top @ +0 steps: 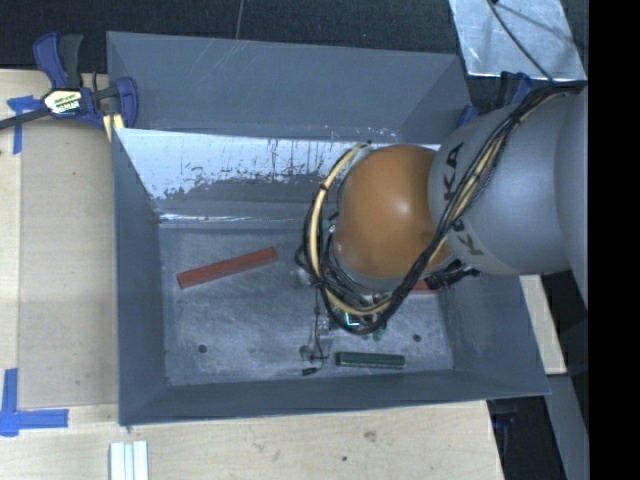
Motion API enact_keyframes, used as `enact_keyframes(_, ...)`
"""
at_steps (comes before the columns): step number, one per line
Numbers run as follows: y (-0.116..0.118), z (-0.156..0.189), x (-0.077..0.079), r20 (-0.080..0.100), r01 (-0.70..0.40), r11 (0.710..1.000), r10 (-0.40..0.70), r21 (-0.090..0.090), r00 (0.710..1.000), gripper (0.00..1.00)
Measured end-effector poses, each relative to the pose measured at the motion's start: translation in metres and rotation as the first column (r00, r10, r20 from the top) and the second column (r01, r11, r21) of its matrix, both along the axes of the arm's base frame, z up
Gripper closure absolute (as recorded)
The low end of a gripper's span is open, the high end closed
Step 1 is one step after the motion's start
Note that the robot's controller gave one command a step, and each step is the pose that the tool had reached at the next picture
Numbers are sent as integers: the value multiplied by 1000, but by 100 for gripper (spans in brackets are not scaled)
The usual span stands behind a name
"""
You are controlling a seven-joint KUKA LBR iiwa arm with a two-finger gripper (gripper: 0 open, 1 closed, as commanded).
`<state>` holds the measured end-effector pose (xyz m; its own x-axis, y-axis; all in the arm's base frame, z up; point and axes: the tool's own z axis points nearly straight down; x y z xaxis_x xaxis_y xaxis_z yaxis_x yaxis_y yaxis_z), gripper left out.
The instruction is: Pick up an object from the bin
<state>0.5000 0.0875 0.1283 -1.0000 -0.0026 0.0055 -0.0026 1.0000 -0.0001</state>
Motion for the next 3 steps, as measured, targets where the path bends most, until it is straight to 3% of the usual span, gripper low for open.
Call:
enact_keyframes(1,0,4,2,8,3,1000,-3,1,1000,0)
enact_keyframes(2,58,-48,67,15,-216,976,216,2,976,0)
enact_keyframes(3,-30,-26,71,10,-287,958,287,-1,958,0)
